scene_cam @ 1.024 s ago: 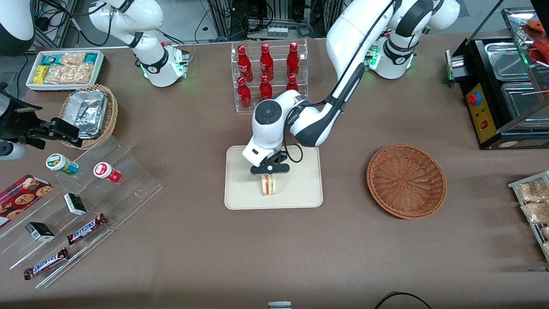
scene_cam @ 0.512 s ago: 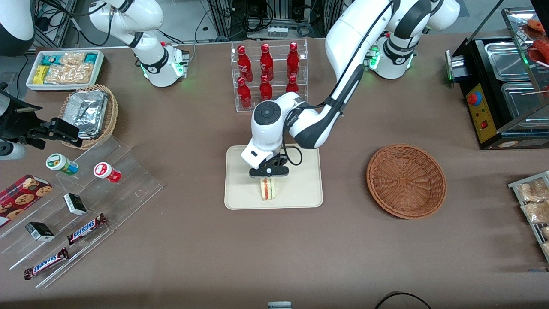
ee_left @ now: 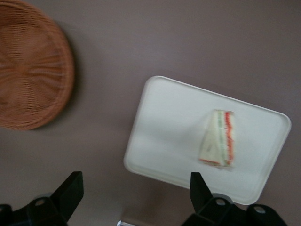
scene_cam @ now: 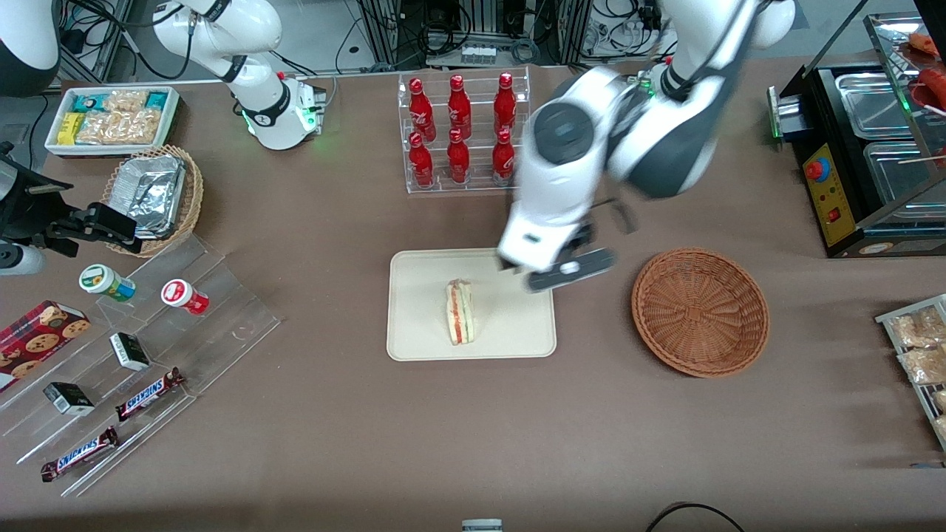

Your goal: Place sandwich from basket to tray

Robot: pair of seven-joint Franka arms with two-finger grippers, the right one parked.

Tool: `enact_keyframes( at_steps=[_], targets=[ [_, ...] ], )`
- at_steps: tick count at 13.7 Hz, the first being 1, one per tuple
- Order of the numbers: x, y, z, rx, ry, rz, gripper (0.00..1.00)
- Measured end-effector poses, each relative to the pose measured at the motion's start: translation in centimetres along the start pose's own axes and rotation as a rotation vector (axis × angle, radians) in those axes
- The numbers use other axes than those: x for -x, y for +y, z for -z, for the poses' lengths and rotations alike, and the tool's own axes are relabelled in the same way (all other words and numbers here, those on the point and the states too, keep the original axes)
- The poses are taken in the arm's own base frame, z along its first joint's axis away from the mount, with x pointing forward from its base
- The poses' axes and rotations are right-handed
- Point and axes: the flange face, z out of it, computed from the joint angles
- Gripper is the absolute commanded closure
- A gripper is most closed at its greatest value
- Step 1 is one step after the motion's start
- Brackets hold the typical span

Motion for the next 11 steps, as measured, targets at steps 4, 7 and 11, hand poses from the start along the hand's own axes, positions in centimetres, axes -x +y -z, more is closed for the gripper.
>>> enact_keyframes(
  at_steps=[4,7,11],
  targets=[
    [-4.1,-12.1,6.5,-0.047,-0.05,-0.034,0.0],
    [-6.7,-20.8,9.0,-0.051,-0.084,-0.096,0.0],
    [-9.1,-31.4,9.6,-0.011,-0.114,-0.209,0.0]
  ],
)
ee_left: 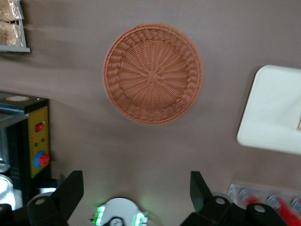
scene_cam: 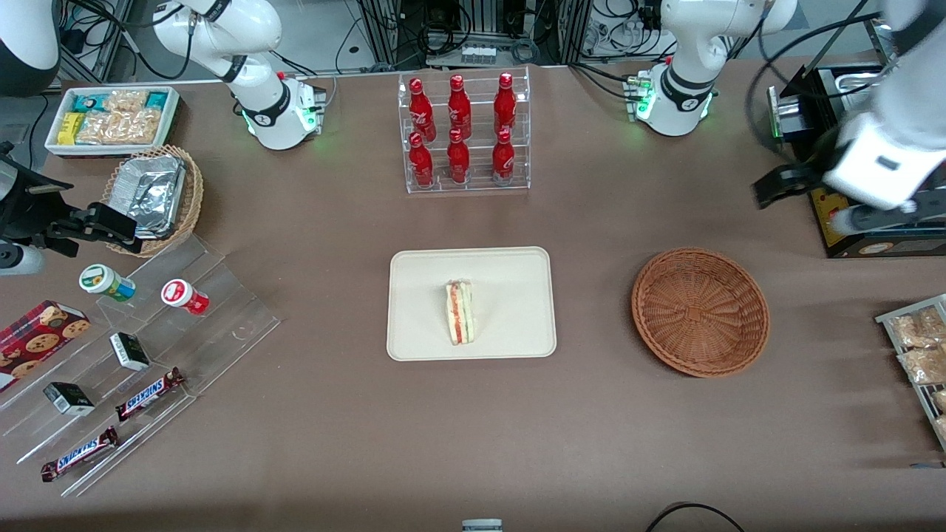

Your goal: Place sandwich from basket to tray

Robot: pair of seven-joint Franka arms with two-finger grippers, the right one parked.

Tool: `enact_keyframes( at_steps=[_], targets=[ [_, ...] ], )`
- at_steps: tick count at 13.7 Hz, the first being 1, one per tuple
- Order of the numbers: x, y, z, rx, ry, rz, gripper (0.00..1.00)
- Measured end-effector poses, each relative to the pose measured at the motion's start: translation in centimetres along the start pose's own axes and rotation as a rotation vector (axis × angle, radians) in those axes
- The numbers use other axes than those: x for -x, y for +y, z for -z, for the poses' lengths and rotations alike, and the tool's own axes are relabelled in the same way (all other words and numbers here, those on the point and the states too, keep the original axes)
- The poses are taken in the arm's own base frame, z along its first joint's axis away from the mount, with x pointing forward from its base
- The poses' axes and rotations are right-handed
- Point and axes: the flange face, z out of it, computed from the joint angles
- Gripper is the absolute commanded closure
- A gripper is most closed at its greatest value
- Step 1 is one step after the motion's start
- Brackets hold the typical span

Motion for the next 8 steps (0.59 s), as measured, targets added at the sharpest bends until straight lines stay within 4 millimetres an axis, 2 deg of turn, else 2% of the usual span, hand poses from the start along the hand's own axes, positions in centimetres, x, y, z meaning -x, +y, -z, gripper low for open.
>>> enact_keyframes(
  at_steps=[2,4,6,8],
  targets=[
    [0.8,-4.5,-0.4,0.018,-0.014,-0.067,0.0],
    [2.0,-8.0,-0.7,0.035,-0.019,-0.099,0.0],
    [2.9,-9.3,-0.7,0.042,-0.015,-0.105,0.0],
    [2.9,-8.6,-0.7,0.04,-0.011,-0.119,0.0]
  ],
)
